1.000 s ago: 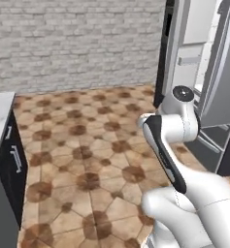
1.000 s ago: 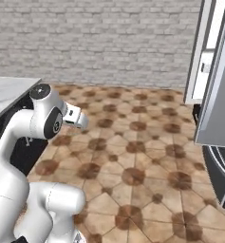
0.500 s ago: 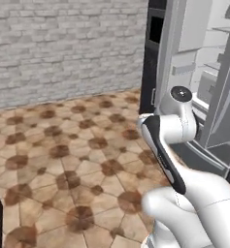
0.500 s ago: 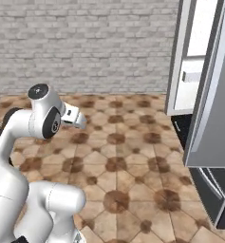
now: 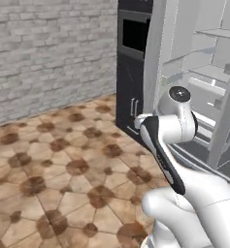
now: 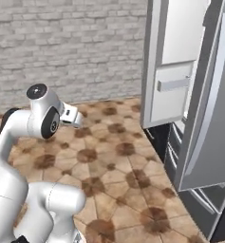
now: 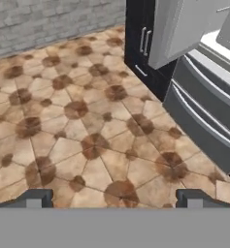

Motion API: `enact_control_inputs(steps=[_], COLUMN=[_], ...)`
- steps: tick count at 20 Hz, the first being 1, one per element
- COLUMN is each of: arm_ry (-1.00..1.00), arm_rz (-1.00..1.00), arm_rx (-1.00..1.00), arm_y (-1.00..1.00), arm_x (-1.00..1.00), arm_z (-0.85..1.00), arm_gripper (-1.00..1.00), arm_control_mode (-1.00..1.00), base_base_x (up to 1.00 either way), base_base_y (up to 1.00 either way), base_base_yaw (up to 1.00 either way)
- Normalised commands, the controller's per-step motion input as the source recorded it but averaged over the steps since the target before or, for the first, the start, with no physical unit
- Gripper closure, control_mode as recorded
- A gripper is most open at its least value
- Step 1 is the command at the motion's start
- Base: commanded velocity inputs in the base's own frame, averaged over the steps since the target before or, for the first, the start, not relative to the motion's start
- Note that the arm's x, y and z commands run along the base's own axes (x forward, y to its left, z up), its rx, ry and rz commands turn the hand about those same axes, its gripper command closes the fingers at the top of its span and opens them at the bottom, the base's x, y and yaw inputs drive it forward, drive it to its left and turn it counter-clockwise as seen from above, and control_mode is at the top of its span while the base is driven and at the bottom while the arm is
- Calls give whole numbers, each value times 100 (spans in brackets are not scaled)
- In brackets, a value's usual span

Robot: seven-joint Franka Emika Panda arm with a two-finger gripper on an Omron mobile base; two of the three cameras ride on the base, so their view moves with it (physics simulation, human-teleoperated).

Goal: Pick the apple and banana from the fridge and place them on the plate next to the blender to make a fruit smoothie.

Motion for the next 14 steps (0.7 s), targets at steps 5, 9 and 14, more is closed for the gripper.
enact_control_inputs(steps=[5, 9, 14], arm_ry=[0, 0, 0], arm_rz=[0, 0, 0], arm_rx=[0, 0, 0], arm_y=[0, 0, 0], arm_x=[0, 0, 0], arm_z=[0, 0, 0], arm_gripper=[-100, -100, -100], arm_control_mode=[100, 100, 100], base_base_x=[66, 55, 61], base_base_y=[16, 15, 23], base_base_yaw=[-57, -59, -59])
